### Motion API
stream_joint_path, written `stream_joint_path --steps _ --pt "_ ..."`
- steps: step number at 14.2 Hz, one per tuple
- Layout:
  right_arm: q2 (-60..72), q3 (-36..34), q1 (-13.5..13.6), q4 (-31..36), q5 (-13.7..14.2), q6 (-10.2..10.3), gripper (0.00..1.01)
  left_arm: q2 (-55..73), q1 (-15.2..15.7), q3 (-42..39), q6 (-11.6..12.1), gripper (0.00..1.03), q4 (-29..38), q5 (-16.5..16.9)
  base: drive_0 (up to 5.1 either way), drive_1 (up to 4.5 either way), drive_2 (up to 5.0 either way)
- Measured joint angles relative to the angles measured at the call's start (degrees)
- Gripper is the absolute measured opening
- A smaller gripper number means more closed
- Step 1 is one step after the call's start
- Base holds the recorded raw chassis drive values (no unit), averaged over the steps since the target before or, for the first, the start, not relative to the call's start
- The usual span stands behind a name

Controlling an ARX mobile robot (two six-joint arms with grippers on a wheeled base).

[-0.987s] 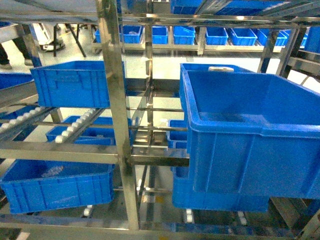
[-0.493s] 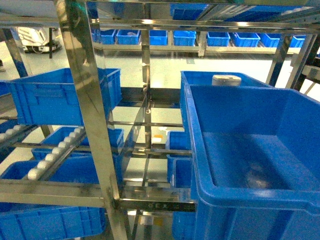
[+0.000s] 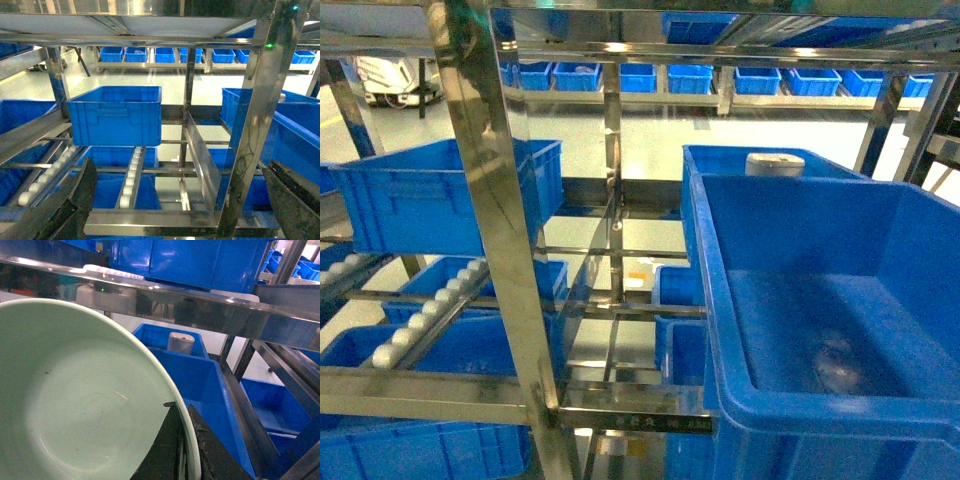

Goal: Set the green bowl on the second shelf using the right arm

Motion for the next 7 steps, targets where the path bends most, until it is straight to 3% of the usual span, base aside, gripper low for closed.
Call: stream_joint_path --steps 7 --pt "0.11 0.0 0.0 0.07 0.0 0.0 0.02 0.0 0.0 0.0 0.0 0.98 0.07 0.0 0.0 0.0 0.0"
